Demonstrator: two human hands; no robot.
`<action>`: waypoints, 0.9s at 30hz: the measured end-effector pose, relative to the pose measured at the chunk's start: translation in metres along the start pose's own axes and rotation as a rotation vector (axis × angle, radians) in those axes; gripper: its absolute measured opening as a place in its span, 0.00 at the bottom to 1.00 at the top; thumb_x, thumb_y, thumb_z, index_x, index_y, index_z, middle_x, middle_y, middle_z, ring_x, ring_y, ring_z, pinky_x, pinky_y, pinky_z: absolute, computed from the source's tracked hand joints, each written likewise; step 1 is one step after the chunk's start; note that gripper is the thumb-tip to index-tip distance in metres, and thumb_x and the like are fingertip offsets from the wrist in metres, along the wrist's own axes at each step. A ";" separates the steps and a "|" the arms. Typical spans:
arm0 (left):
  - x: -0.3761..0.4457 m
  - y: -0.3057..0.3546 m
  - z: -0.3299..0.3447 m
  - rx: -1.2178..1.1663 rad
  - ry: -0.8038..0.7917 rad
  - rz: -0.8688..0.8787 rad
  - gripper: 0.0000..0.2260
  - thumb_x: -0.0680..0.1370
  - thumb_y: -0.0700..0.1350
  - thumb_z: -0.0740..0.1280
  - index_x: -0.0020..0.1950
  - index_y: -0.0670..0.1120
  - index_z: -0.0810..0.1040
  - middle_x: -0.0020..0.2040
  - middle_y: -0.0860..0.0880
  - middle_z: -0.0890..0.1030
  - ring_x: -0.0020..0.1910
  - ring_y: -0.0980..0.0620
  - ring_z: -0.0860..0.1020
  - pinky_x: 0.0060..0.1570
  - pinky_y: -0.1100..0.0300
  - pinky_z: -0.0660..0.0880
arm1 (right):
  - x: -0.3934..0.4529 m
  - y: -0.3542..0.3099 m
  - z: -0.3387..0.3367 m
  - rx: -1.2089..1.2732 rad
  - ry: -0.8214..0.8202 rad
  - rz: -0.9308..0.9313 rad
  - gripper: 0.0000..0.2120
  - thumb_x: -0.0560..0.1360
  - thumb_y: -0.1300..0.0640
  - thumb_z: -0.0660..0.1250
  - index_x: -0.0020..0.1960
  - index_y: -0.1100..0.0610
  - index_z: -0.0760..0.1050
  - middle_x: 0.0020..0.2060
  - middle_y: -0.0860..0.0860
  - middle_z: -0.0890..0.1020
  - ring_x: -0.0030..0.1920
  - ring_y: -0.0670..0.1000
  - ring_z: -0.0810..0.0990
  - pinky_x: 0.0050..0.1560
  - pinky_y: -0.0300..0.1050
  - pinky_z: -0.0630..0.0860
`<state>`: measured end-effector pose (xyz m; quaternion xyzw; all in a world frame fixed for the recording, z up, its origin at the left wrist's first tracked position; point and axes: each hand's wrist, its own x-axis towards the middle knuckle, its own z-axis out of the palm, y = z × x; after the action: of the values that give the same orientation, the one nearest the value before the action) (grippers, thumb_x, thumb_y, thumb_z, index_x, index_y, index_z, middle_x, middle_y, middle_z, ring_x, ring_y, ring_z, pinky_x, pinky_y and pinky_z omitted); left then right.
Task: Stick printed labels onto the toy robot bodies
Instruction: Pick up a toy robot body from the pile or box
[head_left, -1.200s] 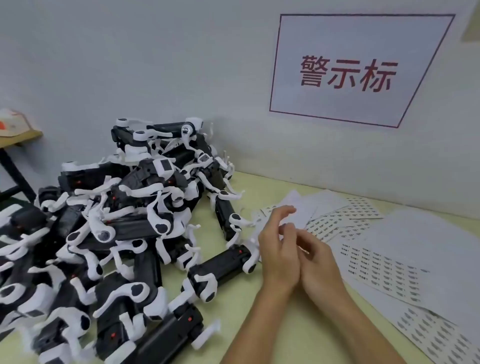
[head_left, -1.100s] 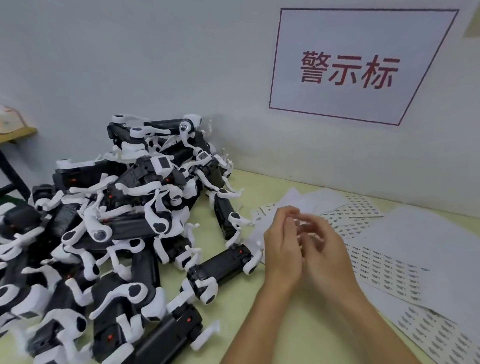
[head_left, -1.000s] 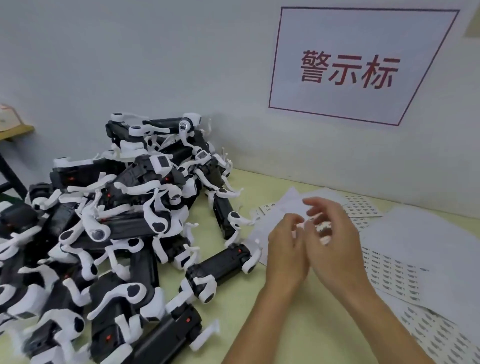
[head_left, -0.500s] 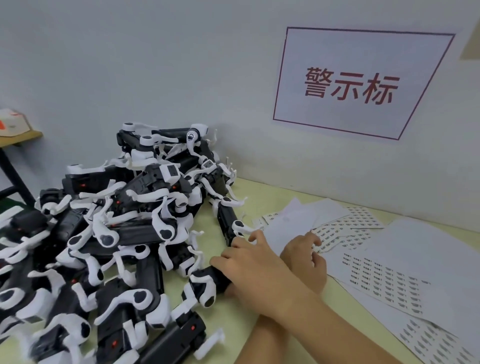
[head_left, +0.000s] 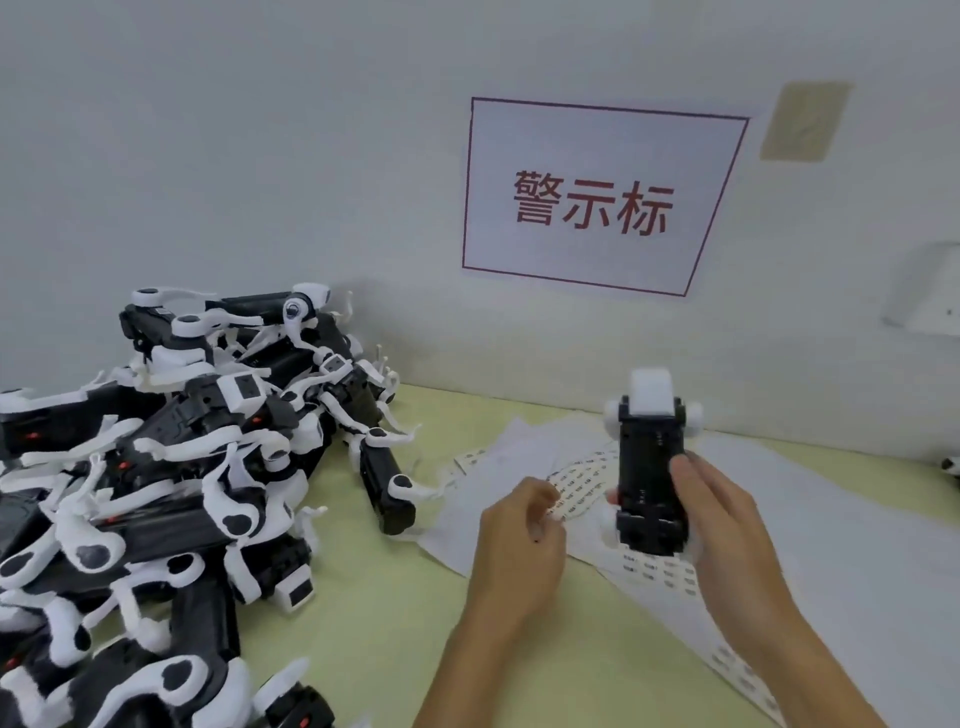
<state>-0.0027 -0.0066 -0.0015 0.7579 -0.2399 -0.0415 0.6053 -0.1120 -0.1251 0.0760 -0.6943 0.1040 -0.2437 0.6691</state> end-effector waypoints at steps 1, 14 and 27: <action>0.001 -0.002 -0.002 0.008 0.025 0.015 0.12 0.76 0.33 0.63 0.50 0.49 0.80 0.46 0.58 0.82 0.47 0.62 0.79 0.47 0.73 0.73 | 0.000 0.010 -0.013 0.043 0.067 0.088 0.22 0.75 0.40 0.61 0.57 0.54 0.82 0.45 0.57 0.87 0.45 0.53 0.86 0.40 0.41 0.79; -0.006 0.015 0.015 0.095 0.059 0.158 0.13 0.80 0.37 0.63 0.46 0.56 0.78 0.42 0.59 0.83 0.45 0.58 0.81 0.41 0.70 0.74 | 0.015 0.056 -0.052 0.466 0.026 0.340 0.24 0.75 0.39 0.60 0.50 0.56 0.86 0.38 0.57 0.81 0.33 0.51 0.76 0.30 0.42 0.70; 0.016 0.032 0.047 -0.446 -0.267 -0.093 0.24 0.70 0.62 0.69 0.65 0.60 0.78 0.59 0.56 0.83 0.58 0.57 0.82 0.51 0.63 0.77 | 0.016 0.058 -0.072 0.578 -0.053 0.564 0.35 0.67 0.44 0.70 0.56 0.76 0.77 0.18 0.55 0.71 0.13 0.48 0.62 0.15 0.35 0.60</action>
<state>-0.0151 -0.0601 0.0196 0.6038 -0.2674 -0.2205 0.7179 -0.1220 -0.2005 0.0212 -0.4279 0.2006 -0.0517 0.8798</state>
